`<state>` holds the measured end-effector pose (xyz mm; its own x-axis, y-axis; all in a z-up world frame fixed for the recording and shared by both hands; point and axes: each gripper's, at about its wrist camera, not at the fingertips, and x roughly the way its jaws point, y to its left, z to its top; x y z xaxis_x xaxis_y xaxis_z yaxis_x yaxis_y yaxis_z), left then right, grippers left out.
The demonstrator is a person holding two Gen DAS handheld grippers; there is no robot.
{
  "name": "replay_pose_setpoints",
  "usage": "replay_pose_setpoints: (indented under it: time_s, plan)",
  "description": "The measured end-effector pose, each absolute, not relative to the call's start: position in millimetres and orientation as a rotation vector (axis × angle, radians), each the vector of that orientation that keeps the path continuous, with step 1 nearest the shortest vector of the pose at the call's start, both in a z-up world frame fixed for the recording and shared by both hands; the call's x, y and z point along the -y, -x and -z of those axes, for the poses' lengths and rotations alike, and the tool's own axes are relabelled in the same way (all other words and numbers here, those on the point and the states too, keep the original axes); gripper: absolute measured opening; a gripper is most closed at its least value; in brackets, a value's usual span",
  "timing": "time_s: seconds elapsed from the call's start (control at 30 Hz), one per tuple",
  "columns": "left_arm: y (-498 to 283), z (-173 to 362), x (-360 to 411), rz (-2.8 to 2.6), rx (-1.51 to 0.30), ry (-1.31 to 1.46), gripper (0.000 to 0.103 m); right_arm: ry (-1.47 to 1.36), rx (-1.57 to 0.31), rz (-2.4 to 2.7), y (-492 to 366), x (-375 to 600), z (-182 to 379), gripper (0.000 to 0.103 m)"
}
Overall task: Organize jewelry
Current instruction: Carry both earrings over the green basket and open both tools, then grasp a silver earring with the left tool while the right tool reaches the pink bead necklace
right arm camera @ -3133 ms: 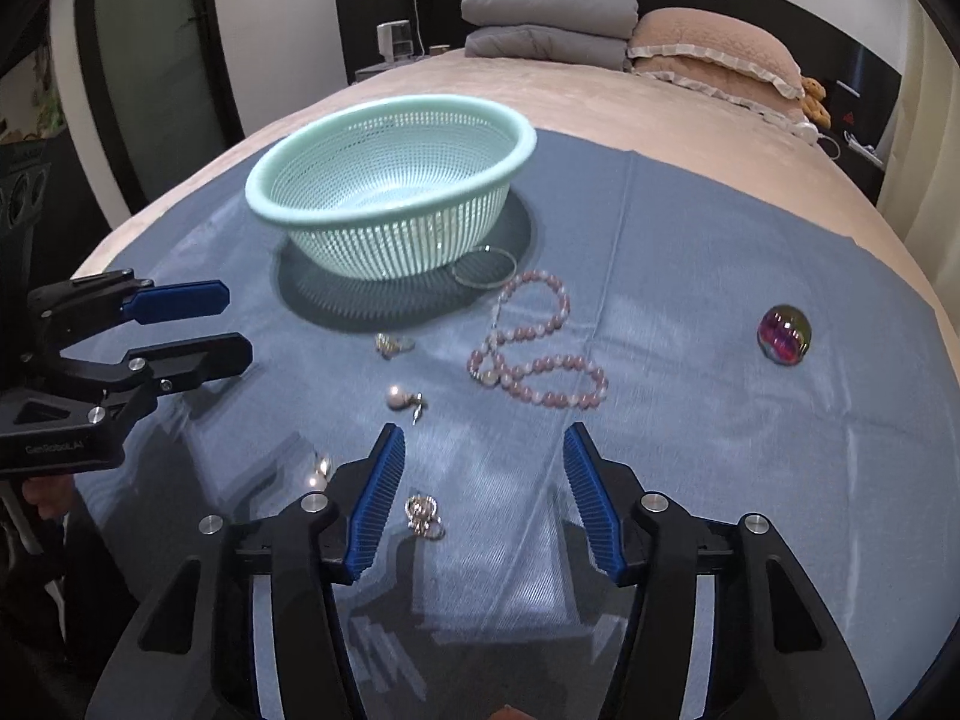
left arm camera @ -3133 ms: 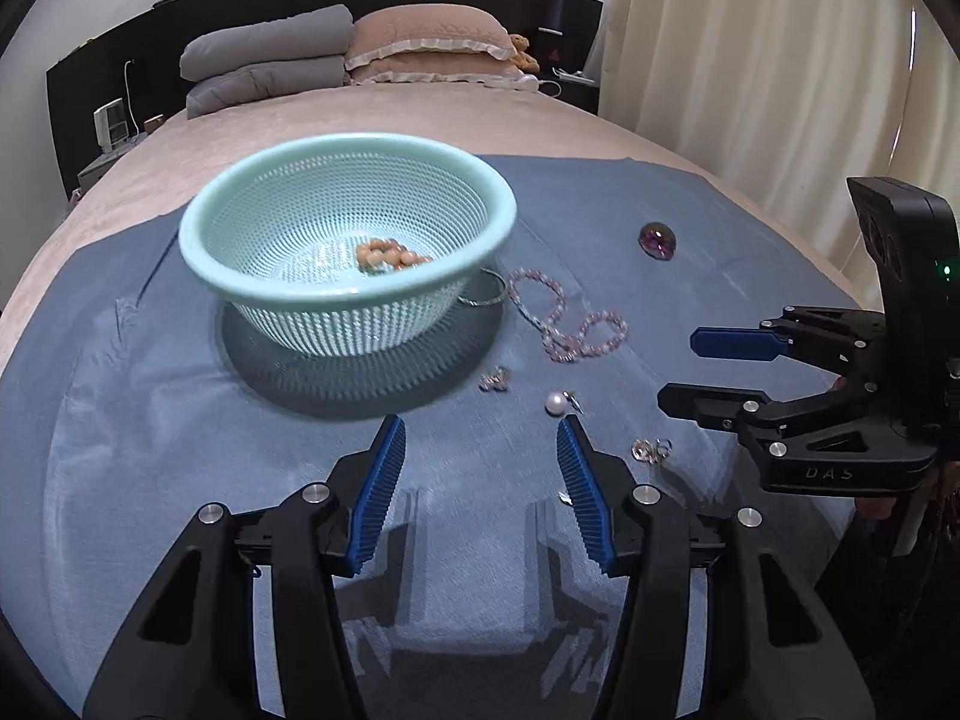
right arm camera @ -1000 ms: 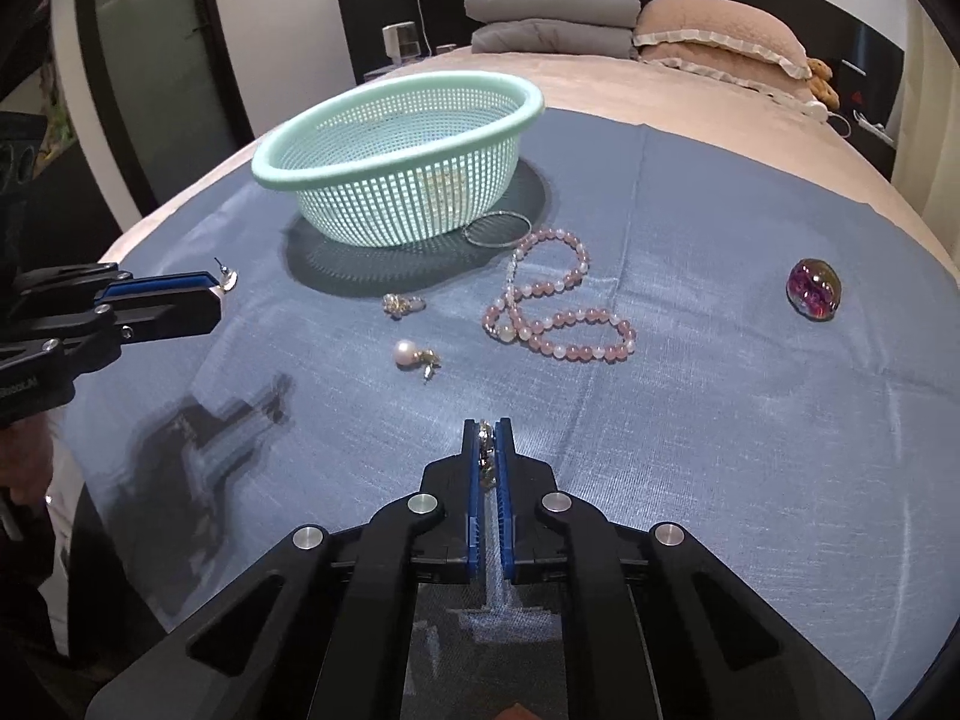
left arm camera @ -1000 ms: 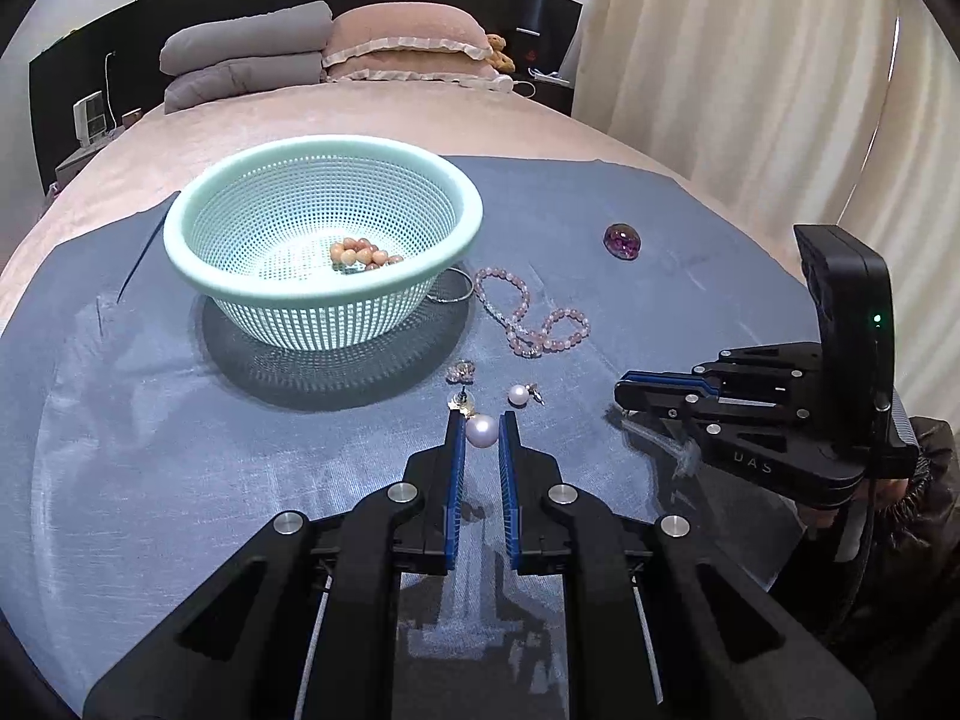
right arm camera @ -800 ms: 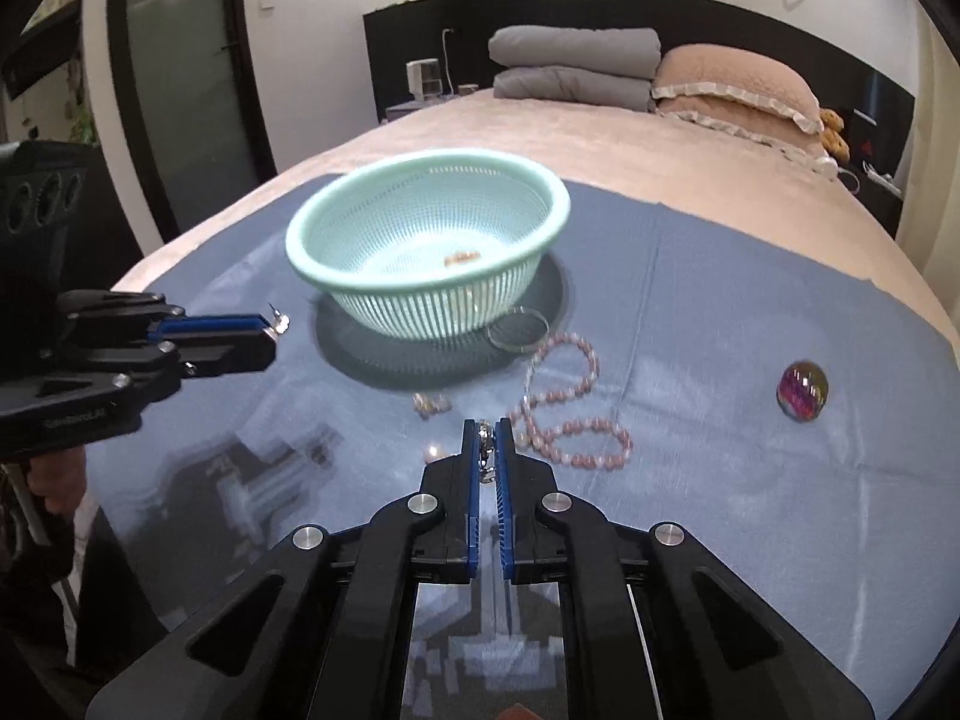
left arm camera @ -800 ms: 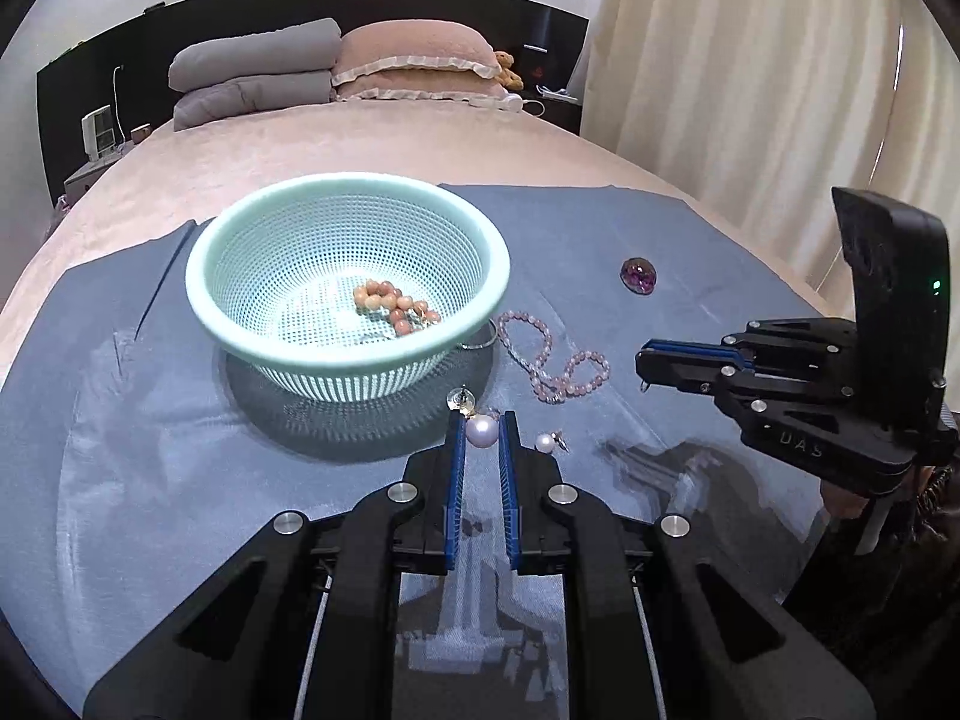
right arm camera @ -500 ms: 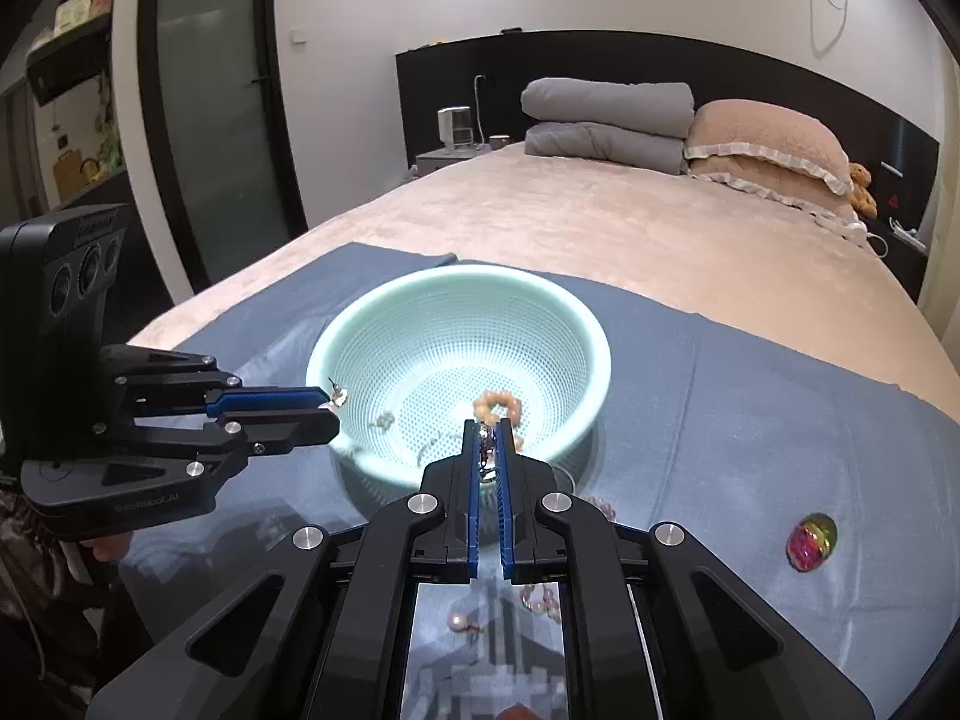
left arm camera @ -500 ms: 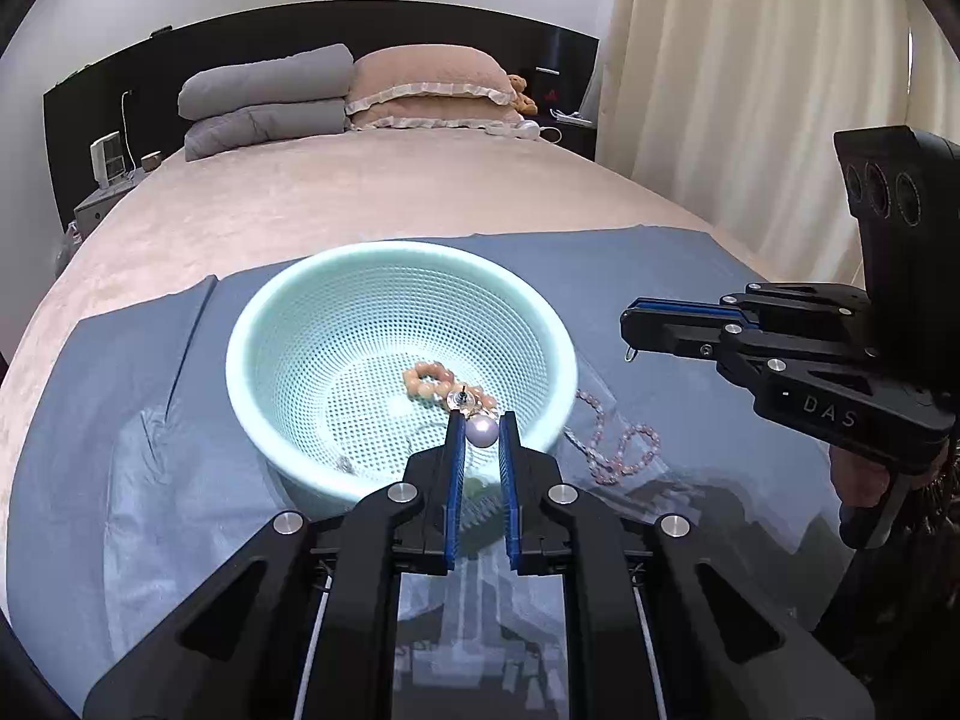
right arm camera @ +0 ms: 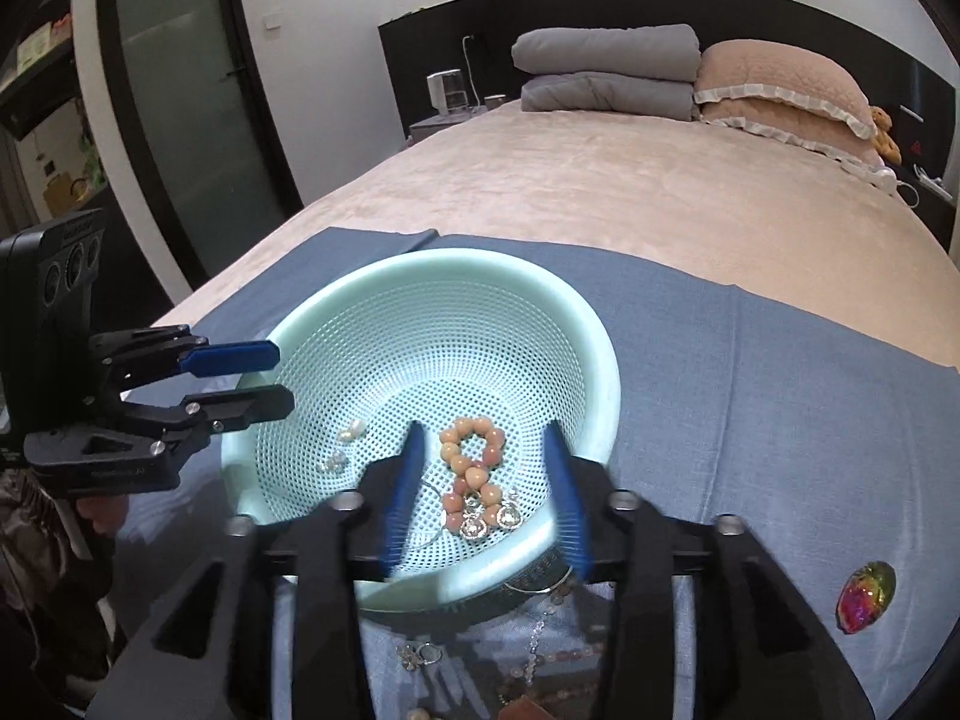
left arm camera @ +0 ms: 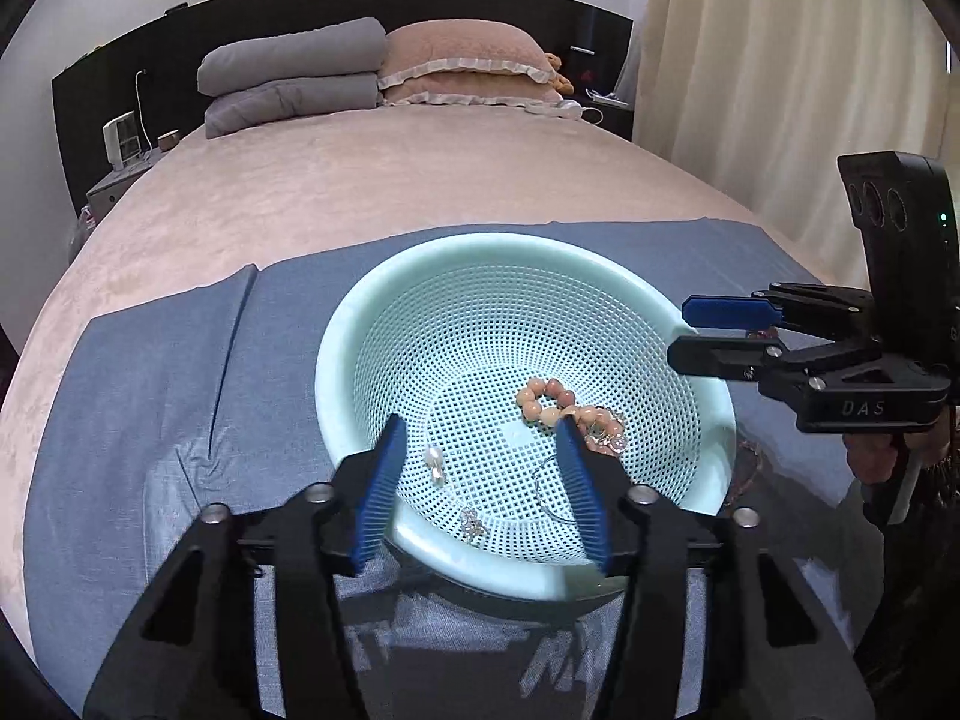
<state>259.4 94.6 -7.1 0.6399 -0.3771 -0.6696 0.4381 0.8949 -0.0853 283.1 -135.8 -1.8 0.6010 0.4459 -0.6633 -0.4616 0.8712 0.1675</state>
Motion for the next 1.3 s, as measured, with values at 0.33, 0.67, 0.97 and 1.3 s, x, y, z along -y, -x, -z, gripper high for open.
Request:
replay_pose_setpoints:
  time_s: [0.33, 0.67, 0.97, 1.3]
  plan:
    - [-238.3, 3.2, -95.4, 0.436, -0.750, -0.092, 0.070, 0.001, -0.753, -0.457, -262.2, 165.8, -1.4, 0.061]
    - [-197.7, -6.0, -69.1, 0.573, -0.735, -0.111, 0.070, 0.002, -0.810, -0.356, -231.5, 202.7, 24.0, 0.061]
    - [-176.0, 24.2, -10.3, 0.716, -0.802, -0.167, 0.070, 0.046, -0.864, -0.334, -213.1, 211.1, 48.7, 0.061]
    - [-177.4, 63.0, 21.7, 0.763, -0.901, -0.144, 0.070, 0.093, -0.893, -0.361, -214.6, 205.5, 66.3, 0.060]
